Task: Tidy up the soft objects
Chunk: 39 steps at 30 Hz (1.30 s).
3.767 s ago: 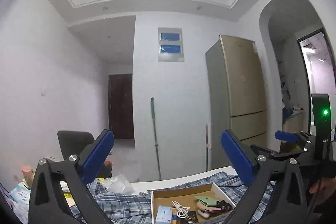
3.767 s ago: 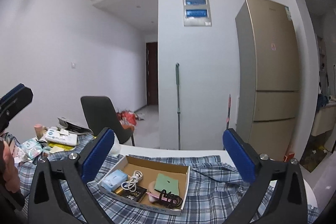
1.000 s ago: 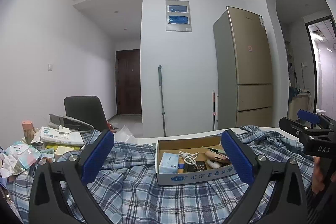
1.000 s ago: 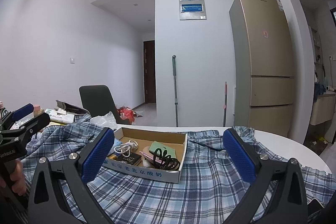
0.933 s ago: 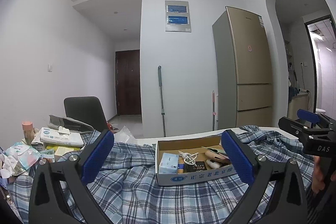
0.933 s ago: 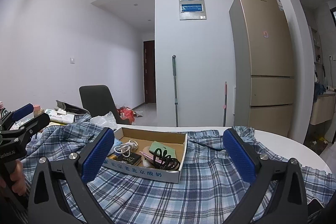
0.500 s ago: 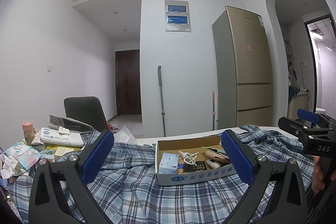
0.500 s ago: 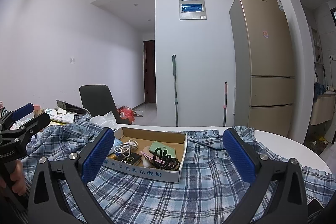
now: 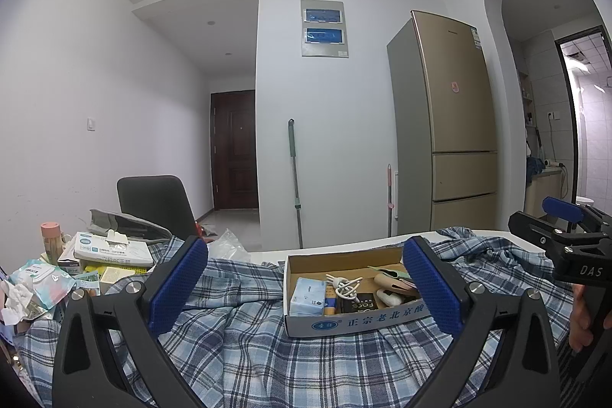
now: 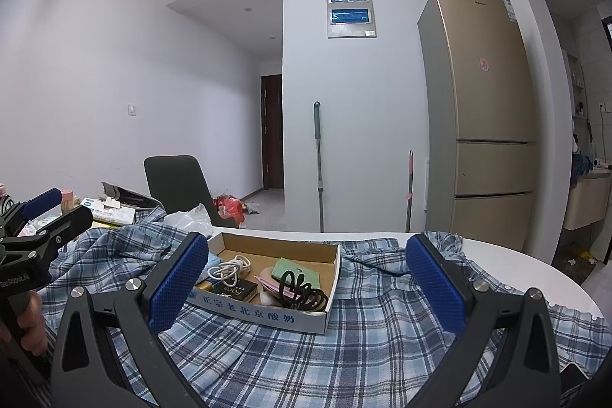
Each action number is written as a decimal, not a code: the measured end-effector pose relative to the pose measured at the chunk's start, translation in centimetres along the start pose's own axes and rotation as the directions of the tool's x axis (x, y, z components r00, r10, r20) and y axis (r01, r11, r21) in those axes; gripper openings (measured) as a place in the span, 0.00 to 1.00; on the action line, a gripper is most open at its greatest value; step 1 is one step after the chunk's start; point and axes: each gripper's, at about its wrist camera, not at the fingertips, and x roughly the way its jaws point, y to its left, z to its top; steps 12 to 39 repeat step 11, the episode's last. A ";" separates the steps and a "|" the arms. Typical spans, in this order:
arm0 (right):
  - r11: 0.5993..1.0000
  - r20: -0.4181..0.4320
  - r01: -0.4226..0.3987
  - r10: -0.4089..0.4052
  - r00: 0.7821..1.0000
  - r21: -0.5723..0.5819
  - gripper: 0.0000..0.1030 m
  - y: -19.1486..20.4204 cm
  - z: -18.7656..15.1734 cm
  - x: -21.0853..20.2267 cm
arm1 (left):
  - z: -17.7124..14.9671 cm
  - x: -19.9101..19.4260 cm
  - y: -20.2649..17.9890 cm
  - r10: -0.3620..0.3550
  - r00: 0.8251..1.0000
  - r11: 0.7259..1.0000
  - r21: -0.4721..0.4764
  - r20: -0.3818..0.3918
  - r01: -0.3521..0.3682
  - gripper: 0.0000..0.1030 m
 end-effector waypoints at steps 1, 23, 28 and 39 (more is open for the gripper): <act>1.000 0.000 0.000 0.000 1.000 -0.002 1.00 0.1 0.0 0.0 | 0.0 0.0 0.0 0.001 1.000 1.000 0.000 0.000 -0.001 1.00; 1.000 0.001 0.000 0.000 1.000 -0.002 1.00 0.1 0.0 0.0 | -0.1 0.1 0.2 0.008 1.000 1.000 -0.001 0.000 -0.008 1.00; 1.000 0.001 0.000 0.000 1.000 -0.002 1.00 0.1 0.0 0.0 | -0.1 0.1 0.2 0.008 1.000 1.000 -0.001 0.000 -0.008 1.00; 1.000 0.001 0.000 0.000 1.000 -0.002 1.00 0.1 0.0 0.0 | -0.1 0.1 0.2 0.008 1.000 1.000 -0.001 0.000 -0.008 1.00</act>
